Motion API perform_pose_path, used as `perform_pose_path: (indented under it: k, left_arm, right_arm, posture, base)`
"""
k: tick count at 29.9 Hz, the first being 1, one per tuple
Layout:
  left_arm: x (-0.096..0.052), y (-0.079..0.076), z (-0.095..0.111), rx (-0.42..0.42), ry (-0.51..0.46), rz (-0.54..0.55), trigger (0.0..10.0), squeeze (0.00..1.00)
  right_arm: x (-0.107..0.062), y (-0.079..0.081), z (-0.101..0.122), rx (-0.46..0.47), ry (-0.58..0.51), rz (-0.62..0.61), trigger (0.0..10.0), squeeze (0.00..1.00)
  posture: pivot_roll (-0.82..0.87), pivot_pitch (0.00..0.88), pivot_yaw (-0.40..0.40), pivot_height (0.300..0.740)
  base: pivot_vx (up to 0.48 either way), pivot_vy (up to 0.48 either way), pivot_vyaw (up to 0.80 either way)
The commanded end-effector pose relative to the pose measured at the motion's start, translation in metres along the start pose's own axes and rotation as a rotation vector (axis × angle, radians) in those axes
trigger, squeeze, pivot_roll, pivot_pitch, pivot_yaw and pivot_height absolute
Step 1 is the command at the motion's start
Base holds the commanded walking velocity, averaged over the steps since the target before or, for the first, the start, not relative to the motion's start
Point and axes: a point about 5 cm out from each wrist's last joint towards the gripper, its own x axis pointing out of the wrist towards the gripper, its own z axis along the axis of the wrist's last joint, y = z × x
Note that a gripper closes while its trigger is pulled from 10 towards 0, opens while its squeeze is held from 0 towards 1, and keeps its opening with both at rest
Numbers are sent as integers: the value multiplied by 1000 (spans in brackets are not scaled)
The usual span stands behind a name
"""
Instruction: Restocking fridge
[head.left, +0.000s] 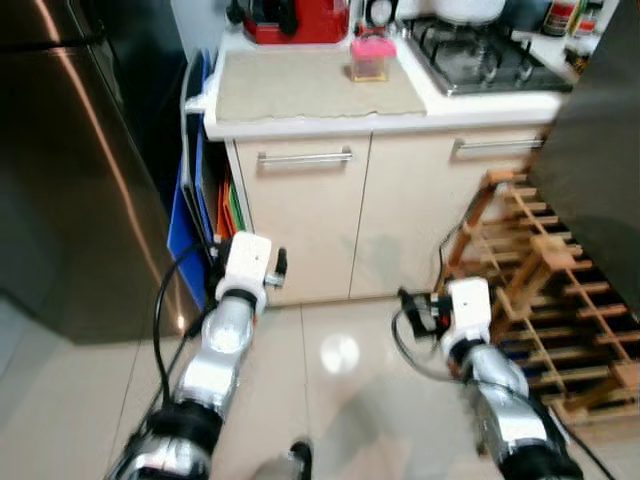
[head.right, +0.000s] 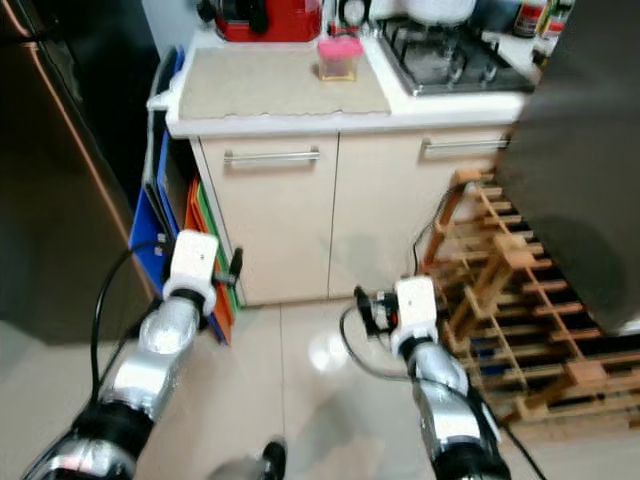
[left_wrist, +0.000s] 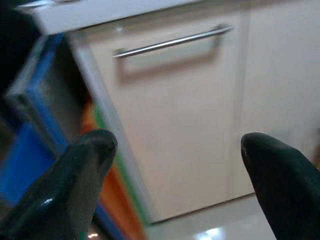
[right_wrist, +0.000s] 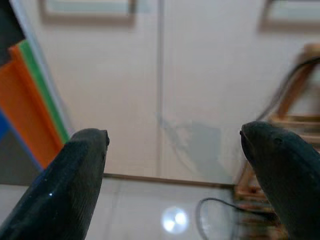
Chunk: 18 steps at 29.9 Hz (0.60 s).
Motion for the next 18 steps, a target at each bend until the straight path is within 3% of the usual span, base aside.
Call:
perform_pose_path:
  k: [1, 5, 7, 8, 14, 18]
  left_arm:
    - [2, 2, 3, -1, -5, -6, 10000, 0]
    - [4, 0, 8, 15, -33, -42, 10000, 0]
    - [3, -4, 15, -26, -70, -98, 10000, 0]
    - [1, -4, 24, -59, -127, -111, 10000, 0]
    - [-2, 16, 58, -125, -294, -10, 10000, 0]
    - [-5, 27, 62, -141, -308, 31, 10000, 0]
  right_arm:
    - [1, -3, 1, -1, 7, -13, 10000, 482]
    - [1, -3, 4, -29, -4, -15, 10000, 447]
    - [3, -5, 9, -63, -29, -54, 10000, 443]
    - [5, -8, 25, -90, -117, -114, 10000, 439]
    - [13, 5, 78, -119, -344, -124, 10000, 439]
    - [14, 12, 88, -98, -371, -110, 10000, 439]
  posture:
    - [-91, 28, 13, 740]
    - [-90, 26, 18, 740]
    - [-89, 23, 19, 740]
    - [-88, 23, 22, 740]
    - [-87, 18, 23, 740]
    - [-74, 13, 13, 740]
  base:
    - [0, 0, 0]
    - [0, 0, 0]
    - [0, 0, 0]
    - [382, 0, 0]
    - [471, 0, 0]
    - [459, 0, 0]
